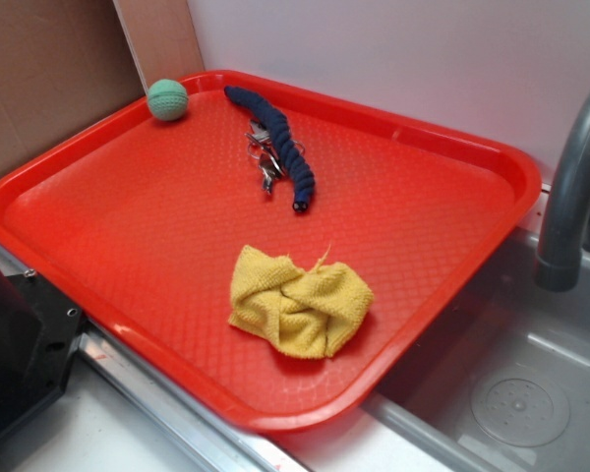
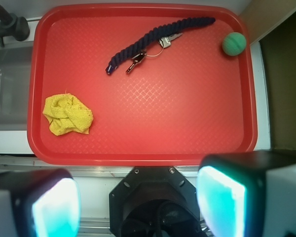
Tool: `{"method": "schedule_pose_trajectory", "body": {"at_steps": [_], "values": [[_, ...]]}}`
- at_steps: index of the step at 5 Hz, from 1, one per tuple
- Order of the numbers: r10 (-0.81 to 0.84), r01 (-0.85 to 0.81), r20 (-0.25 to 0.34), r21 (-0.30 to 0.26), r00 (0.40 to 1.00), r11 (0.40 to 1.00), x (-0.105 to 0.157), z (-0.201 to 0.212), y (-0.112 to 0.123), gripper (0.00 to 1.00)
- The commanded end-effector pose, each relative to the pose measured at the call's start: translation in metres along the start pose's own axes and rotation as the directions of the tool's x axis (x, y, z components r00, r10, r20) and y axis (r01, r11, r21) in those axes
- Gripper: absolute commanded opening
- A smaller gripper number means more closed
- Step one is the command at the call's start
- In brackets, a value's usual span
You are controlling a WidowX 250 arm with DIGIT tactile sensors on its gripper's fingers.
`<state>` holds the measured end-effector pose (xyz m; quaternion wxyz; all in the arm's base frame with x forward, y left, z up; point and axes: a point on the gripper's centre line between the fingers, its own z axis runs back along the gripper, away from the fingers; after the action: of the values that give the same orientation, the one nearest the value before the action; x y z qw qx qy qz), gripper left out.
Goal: Grab the yellow cloth.
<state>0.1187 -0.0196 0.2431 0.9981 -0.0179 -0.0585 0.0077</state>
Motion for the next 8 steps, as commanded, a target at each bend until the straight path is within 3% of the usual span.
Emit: {"method": "schedule_pose_trajectory", "body": {"at_steps": [1,2,4,5,6,7,8], "values": [[0.000,0.000,0.000,0.000,1.000,1.000,0.000,0.000,0.000,1.00],[-0.246,0.246,0.007,-0.029,0.969,0.969,0.014,-0.054,-0.046,1.00],[-0.611,0.610,0.022,0.052,0.791,0.791,0.013,-0.161,-0.114,1.00],[-0.700,0.699,0.029,0.042,0.713,0.714,0.014,-0.209,-0.124,1.00],[-0.700,0.699,-0.010,0.036,0.715,0.714,0.017,-0.242,-0.125,1.00],[-0.664,0.664,-0.027,0.027,0.748,0.747,0.015,-0.247,-0.121,0.00],[-0.613,0.613,-0.018,0.013,0.790,0.790,0.019,-0.235,-0.105,0.00]]}}
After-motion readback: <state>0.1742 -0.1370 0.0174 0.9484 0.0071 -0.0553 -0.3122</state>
